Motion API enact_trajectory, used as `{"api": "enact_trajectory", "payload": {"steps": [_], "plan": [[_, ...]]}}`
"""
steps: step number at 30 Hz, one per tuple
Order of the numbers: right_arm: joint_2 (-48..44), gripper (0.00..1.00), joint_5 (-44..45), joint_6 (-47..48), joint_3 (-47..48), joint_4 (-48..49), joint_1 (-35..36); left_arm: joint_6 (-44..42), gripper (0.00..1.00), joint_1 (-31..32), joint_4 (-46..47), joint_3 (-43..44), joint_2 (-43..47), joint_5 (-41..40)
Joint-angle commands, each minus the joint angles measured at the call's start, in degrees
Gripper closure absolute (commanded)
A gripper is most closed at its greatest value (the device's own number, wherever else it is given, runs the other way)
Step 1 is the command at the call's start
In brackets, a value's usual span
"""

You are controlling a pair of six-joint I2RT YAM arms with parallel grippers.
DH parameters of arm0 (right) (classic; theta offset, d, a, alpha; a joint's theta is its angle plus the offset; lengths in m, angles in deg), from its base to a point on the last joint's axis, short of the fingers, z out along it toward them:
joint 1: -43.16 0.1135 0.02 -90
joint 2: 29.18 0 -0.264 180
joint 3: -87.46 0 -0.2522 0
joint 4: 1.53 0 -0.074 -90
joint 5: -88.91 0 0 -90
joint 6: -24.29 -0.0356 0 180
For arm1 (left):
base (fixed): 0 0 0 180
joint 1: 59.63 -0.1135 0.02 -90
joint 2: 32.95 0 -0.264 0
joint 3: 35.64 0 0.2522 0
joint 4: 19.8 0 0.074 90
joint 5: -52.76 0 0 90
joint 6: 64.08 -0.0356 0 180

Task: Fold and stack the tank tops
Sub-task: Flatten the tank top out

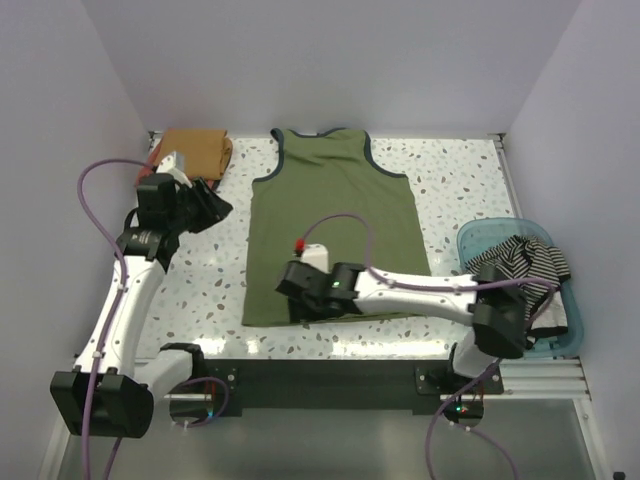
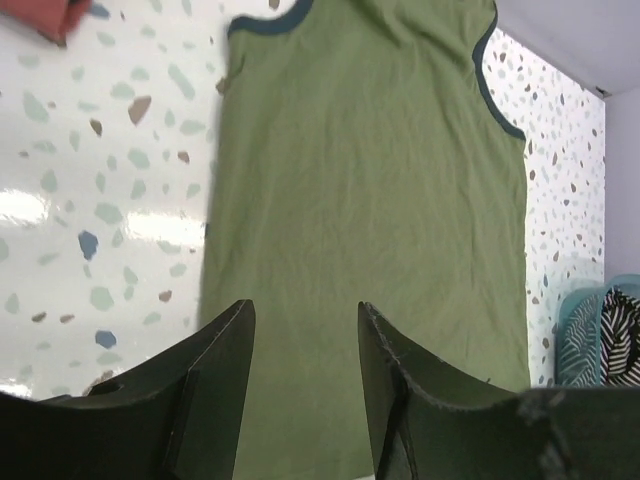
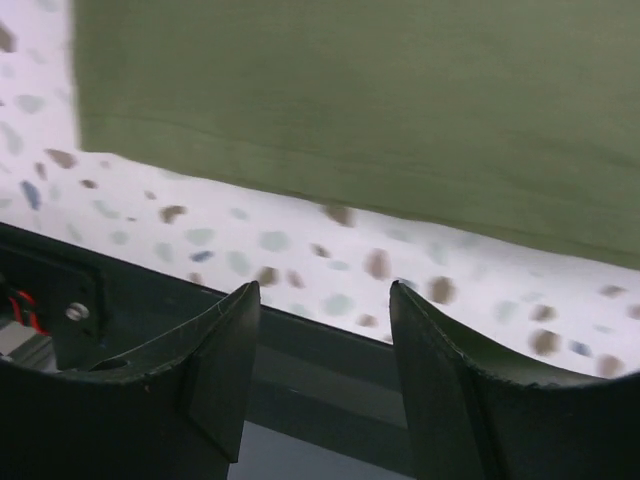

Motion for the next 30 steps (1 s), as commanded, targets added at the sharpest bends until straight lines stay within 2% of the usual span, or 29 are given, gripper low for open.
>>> {"api": "enact_trajectory", "payload": {"steps": [1,3,10,21,27,28,30], "plan": [[11.3,0.43,9.2,-4.2,12.9,4.1,7.2,-4.5,0.5,-0.6,1.7,7.4,-1.8,-2.7],[16.6,0.44,10.1,-3.9,20.0,3.0,8.8,-5.2,0.5,-0.9,1.2,9.3,-2.8,-3.7],[32.8,0.47,12.5,-0.9,33.7,1.6,11.6,-6.4,0.51,-2.0,0.4,14.4,-5.9,-2.4],[40.3,0.54,16.7,0.9,43.8,-2.3,11.5,-7.0,0.52,-3.4,2.1,13.0,-6.7,-0.8],[42.7,0.56,16.7,0.4,45.4,-3.9,11.5,-7.2,0.52,-3.6,2.5,12.6,-7.3,-0.6],[43.2,0.58,16.4,0.4,45.3,-3.7,11.5,-7.2,0.52,-3.8,2.6,12.5,-7.3,-0.5],[43.6,0.67,15.2,0.7,44.8,-2.4,11.5,-7.1,0.52,-3.8,2.7,12.3,-7.4,-0.4]]}}
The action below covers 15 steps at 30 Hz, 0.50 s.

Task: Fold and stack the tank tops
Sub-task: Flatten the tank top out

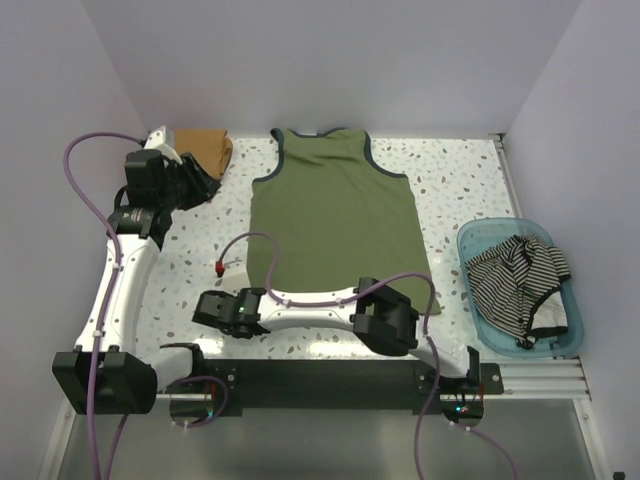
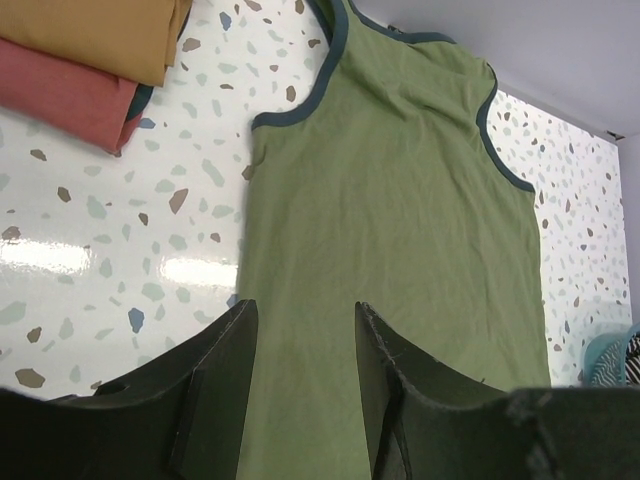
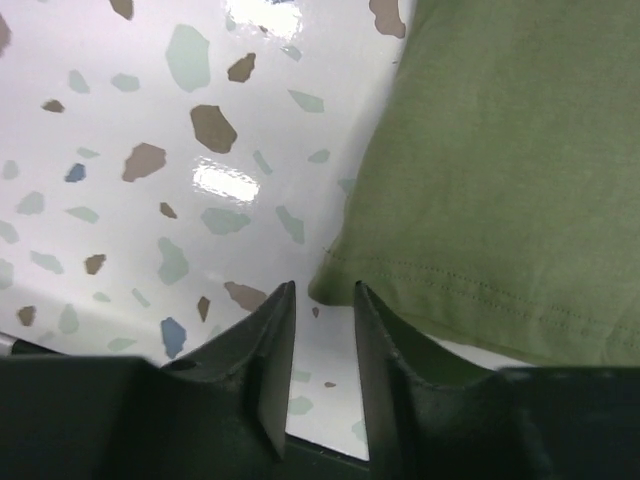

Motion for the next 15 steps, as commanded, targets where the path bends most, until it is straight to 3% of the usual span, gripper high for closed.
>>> {"api": "enact_trajectory", "payload": {"steps": [1,6,8,9,10,15], "plan": [[2.0,0.73,1.2,-0.2,1.3,-0.3,0.0,-1.1,0.52,-0.7,3.0,0.1,-0.2,1.3],[3.8,0.75,1.2,0.3,1.9,-1.7,-0.1,-0.4,0.52,-0.7,4.3,-1.5,-0.7,2.0],[2.0,0.8,1.2,0.3,0.1,-0.7,-0.2,-0.1,0.52,-0.8,5.0,-2.4,-0.8,2.0],[1.1,0.85,1.0,0.5,-2.4,-0.1,-0.1,0.4,0.52,-0.7,6.0,-3.8,-0.8,2.0],[-0.2,0.98,1.0,0.4,-3.8,0.3,-0.2,0.6,0.52,-0.8,6.8,-4.6,-0.9,2.2],[-13.0,1.0,-1.0,1.3,-20.2,7.1,0.0,2.9,0.5,-0.8,12.8,-11.0,-2.8,3.0]]}}
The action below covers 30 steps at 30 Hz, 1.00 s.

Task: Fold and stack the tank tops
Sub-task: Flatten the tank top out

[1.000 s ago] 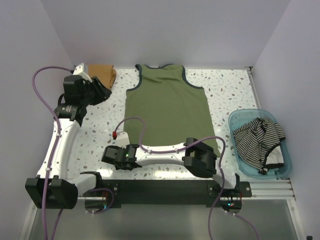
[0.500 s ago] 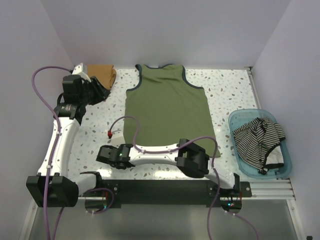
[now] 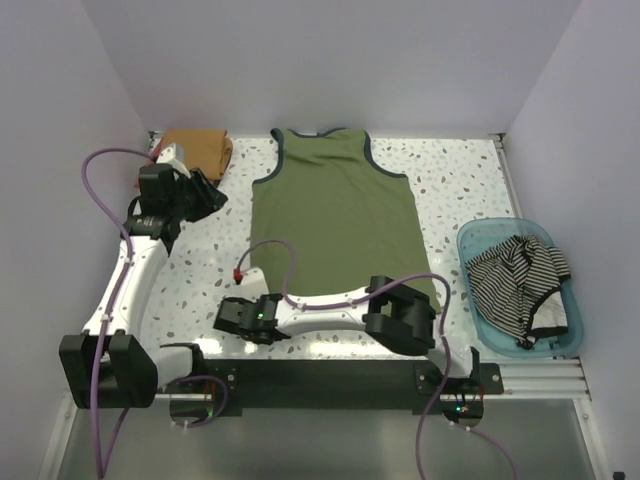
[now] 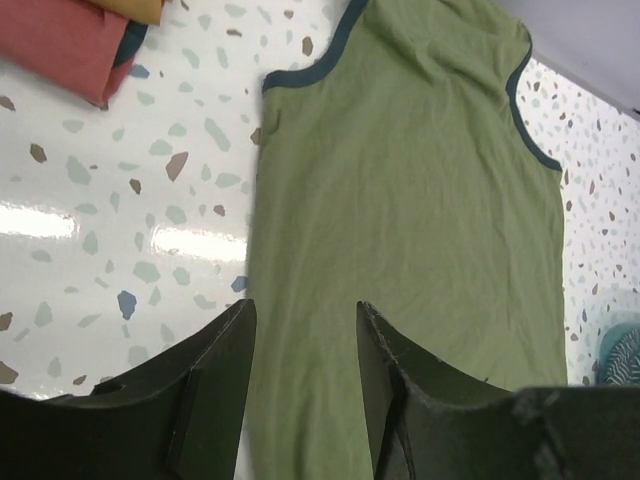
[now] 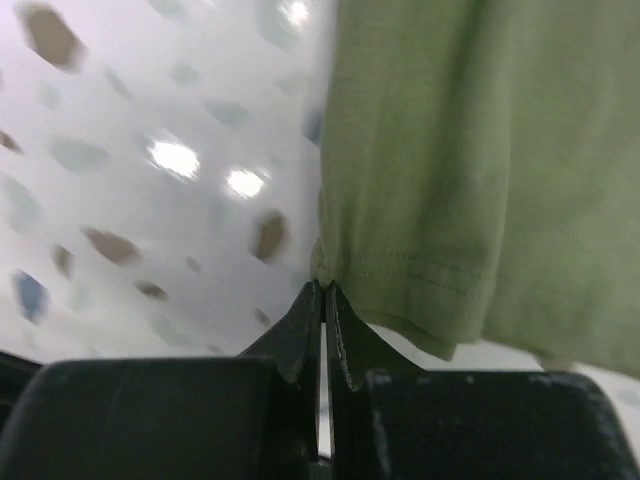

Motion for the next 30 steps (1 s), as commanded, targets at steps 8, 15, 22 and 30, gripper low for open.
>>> {"api": "enact_trajectory", "payload": {"steps": [8,15,22,30], "plan": [[-23.3,1.0,-11.6,0.9,-26.0,12.6,0.3,10.0,0.48,0.2,25.0,-13.1,-9.5,4.4],[-28.9,1.0,-11.0,-0.5,-31.1,11.0,3.6,11.6,0.48,6.3,30.3,-8.9,-23.2,0.6],[-33.2,1.0,-10.0,-2.6,-34.0,10.4,5.8,12.9,0.49,8.4,32.3,-5.6,-32.2,-4.3],[-33.9,1.0,-9.9,-3.0,-33.7,9.6,7.2,12.1,0.52,8.6,34.1,-4.2,-37.2,-5.5]]}}
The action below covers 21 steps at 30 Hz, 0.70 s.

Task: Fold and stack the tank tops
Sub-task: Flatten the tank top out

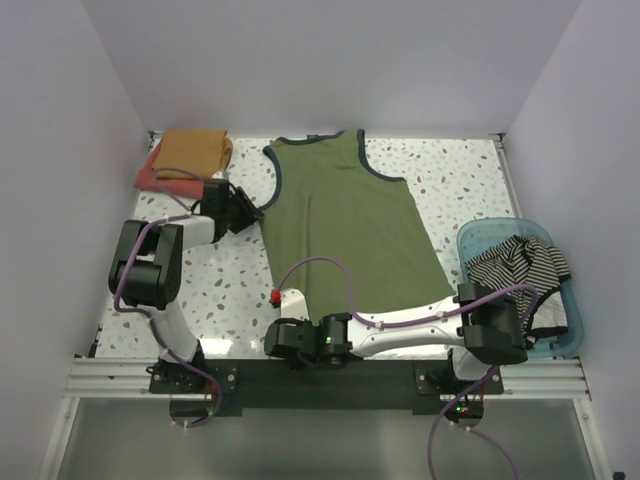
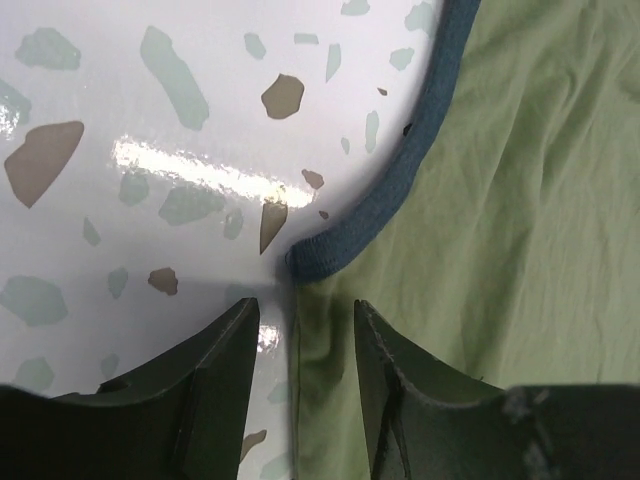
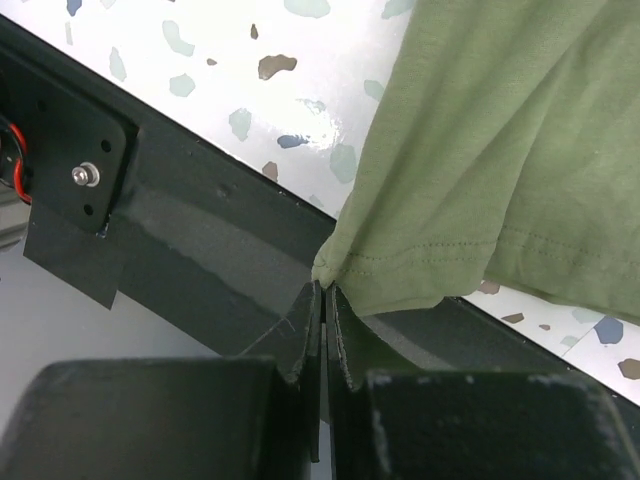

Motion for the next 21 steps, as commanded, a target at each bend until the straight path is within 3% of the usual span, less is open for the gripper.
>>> {"api": "enact_trajectory", "payload": {"steps": [1,6,9,10,13,21], "plan": [[-2.6,1.0,0.2,-1.6,-0.1,0.2,0.8,-0.2,0.52,0.3,3.6,1.6,-2.1,-1.6],[-2.3,1.0,0.1,-1.7,0.3,0.0,0.7,-0.3,0.63,0.6,3.6,1.6,-4.5,-2.1],[-2.4,1.0,-0.3,-1.7,0.5,-0.3,0.8,-0.3,0.74,0.6,3.2,2.3,-5.3,-2.8],[-2.4,1.0,-0.5,-1.7,0.6,-0.3,0.8,-0.3,0.85,0.6,2.8,2.5,-5.4,-2.9],[-2.3,1.0,-1.9,-1.2,1.1,0.0,0.8,-0.4,1.0,0.6,0.6,4.2,-4.6,-4.6],[9.2,1.0,-6.1,1.1,13.9,0.1,2.2,-1.7,1.0,-2.6,-10.6,8.5,2.2,-14.7]]}}
